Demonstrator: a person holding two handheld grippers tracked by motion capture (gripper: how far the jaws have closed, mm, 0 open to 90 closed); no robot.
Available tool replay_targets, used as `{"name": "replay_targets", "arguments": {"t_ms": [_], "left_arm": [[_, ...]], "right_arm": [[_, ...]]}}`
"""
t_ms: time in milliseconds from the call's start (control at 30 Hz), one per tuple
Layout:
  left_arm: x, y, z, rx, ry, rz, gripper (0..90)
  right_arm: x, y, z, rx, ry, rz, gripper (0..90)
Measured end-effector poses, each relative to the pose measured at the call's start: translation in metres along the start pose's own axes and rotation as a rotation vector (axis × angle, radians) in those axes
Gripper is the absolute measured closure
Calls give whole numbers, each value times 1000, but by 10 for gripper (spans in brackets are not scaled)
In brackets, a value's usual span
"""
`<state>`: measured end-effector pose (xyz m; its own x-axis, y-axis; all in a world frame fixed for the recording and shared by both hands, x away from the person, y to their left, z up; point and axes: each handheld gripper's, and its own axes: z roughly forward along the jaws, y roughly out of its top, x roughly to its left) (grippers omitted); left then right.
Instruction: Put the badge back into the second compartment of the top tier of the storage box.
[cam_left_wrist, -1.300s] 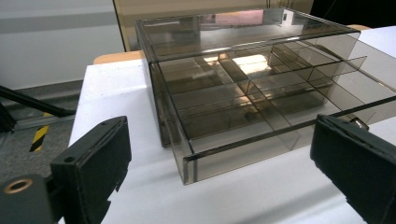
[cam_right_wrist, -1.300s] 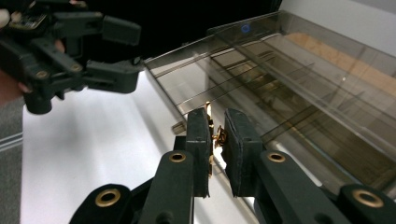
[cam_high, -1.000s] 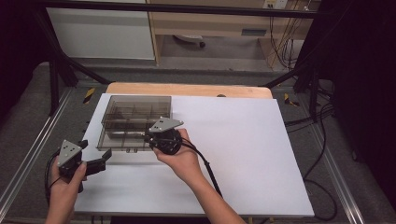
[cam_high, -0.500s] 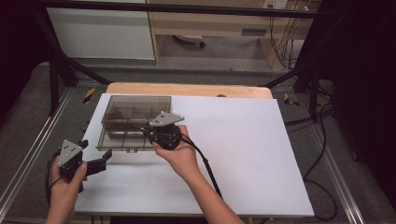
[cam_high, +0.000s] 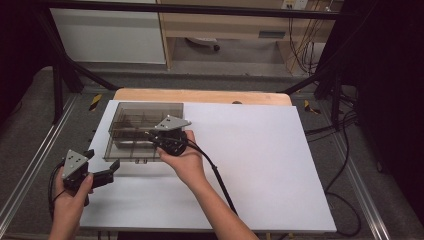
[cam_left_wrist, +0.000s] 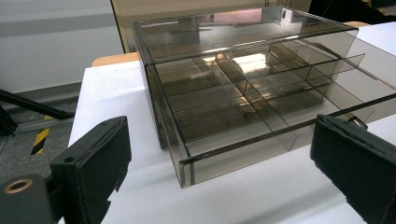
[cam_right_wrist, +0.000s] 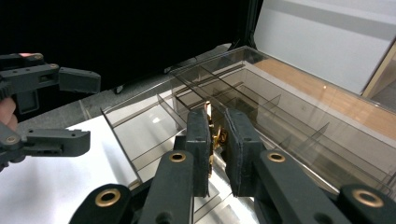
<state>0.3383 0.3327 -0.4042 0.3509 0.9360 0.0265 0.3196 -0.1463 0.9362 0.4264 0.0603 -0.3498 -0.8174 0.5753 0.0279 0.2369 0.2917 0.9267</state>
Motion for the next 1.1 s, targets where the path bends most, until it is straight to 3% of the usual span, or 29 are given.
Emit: {"name": "replay_targets", "arguments": {"t_ms": [167,900,1000,1100], "left_arm": [[1,0,-1,0,-1,1,52],[1,0,-1,3,-2,1,52],[1,0,0,4,-2,0,52],[1,0,0,5,1,0,53]], "right_arm": [[0,3,6,-4,-14,20,810],[5,15,16,-19,-32,21,810],[5,15,19,-19,-15,56,810],[5,14,21,-17,-23,52,810]]}}
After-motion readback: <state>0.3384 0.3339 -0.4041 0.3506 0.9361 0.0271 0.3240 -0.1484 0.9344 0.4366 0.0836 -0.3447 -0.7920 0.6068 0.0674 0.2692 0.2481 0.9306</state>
